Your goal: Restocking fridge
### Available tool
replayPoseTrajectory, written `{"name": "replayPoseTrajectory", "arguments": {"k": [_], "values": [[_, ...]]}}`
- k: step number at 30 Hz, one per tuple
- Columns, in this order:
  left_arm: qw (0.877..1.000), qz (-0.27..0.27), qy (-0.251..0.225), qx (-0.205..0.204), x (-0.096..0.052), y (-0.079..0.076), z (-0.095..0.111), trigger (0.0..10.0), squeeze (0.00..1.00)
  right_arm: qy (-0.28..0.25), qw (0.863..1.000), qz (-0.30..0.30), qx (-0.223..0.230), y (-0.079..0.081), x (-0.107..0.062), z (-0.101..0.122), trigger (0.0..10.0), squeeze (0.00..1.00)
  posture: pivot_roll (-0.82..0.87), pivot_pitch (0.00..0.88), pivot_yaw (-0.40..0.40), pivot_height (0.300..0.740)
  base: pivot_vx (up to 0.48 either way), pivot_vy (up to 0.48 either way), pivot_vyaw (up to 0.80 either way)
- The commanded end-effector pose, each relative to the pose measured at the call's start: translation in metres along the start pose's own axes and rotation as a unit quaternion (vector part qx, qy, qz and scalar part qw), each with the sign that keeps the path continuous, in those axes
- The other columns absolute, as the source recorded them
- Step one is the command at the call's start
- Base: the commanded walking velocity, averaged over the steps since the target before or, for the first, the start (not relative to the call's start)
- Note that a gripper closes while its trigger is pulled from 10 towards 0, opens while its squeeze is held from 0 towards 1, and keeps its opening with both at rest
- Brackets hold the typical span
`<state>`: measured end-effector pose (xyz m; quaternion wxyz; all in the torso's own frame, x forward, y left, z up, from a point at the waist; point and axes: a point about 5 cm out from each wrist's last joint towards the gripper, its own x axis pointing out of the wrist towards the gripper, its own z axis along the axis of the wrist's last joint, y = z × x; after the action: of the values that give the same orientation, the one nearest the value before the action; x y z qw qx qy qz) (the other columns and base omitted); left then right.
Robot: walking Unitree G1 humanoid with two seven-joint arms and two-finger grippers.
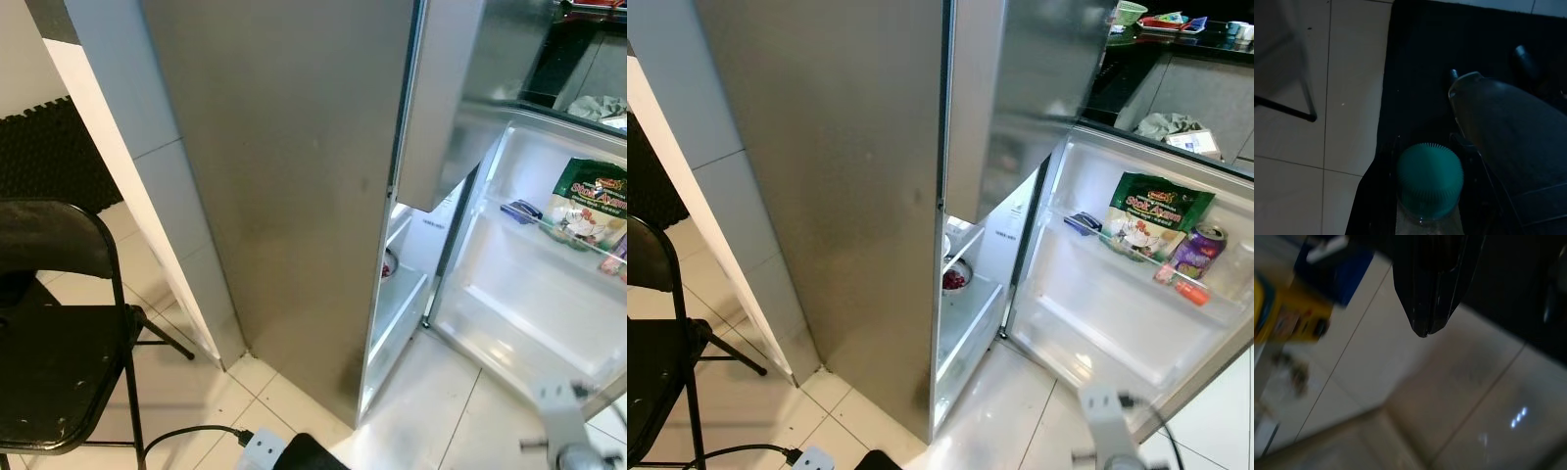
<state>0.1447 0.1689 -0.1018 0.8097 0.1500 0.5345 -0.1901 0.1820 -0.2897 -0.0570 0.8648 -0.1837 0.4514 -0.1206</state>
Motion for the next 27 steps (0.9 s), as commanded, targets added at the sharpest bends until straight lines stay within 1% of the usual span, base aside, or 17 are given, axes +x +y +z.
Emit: {"name": "replayPoseTrajectory", "arguments": {"k": [1,2,3,4,5,6,8,15,19,22,27], "values": [[1.0,-0.017,0.026,0.004,0.0,-0.009,-0.013,10.0,0.0,0.021,1.0,0.012,-0.006,0.006,-0.002,-0.012,10.0,0.0,-0.03,0.0,-0.017,0.74,0.0,-0.469,0.0],[0.999,-0.018,0.027,0.004,0.0,-0.008,-0.014,10.0,0.0,0.036,0.999,0.018,-0.009,0.009,-0.005,-0.023,10.0,0.0,-0.03,0.0,-0.017,0.74,0.0,-0.469,0.0],[0.999,-0.018,0.027,0.004,0.0,-0.008,-0.014,10.0,0.0,0.036,0.999,0.018,-0.009,0.009,-0.005,-0.023,10.0,0.0,-0.03,0.0,-0.017,0.74,0.0,-0.469,0.0],[0.999,-0.018,0.027,0.005,0.0,-0.008,-0.014,10.0,0.0,0.05,0.998,0.024,-0.015,0.011,-0.007,-0.033,10.0,0.0,-0.04,0.0,-0.014,0.74,0.0,-0.469,0.0],[0.999,-0.018,0.027,0.005,0.0,-0.008,-0.014,10.0,0.0,0.05,0.998,0.024,-0.015,0.011,-0.007,-0.033,10.0,0.0,-0.04,0.0,-0.014,0.74,0.0,-0.469,0.0],[0.999,-0.018,0.028,0.005,0.0,-0.008,-0.014,10.0,0.0,0.061,0.998,0.026,-0.017,0.011,-0.009,-0.04,10.0,0.0,-0.04,0.0,-0.012,0.74,0.0,-0.465,0.0],[0.999,-0.018,0.028,0.006,0.0,-0.007,-0.014,10.0,0.0,0.074,0.997,0.028,-0.023,0.011,-0.011,-0.047,10.0,0.0,-0.03,0.0,-0.014,0.74,0.0,-0.465,0.0],[0.999,-0.019,0.029,0.005,-0.001,-0.008,-0.015,10.0,0.0,0.071,0.997,0.025,-0.023,0.006,-0.009,-0.044,10.0,0.0,-0.04,0.0,-0.012,0.74,0.0,-0.465,0.0],[0.999,-0.019,0.029,0.005,0.0,-0.009,-0.016,10.0,0.0,0.066,0.997,0.028,-0.027,0.007,-0.009,-0.041,10.0,0.0,-0.04,0.0,-0.012,0.74,0.0,-0.465,0.0],[0.999,-0.02,0.03,0.003,0.0,-0.01,-0.016,10.0,0.0,0.05,0.998,0.034,-0.03,0.009,-0.007,-0.032,10.0,0.0,-0.04,0.0,-0.014,0.74,0.0,-0.465,0.0],[0.999,-0.019,0.029,0.003,0.0,-0.01,-0.016,10.0,0.0,0.043,0.998,0.038,-0.033,0.01,-0.006,-0.029,10.0,0.0,-0.04,0.0,-0.014,0.74,0.0,-0.465,0.0]]}}
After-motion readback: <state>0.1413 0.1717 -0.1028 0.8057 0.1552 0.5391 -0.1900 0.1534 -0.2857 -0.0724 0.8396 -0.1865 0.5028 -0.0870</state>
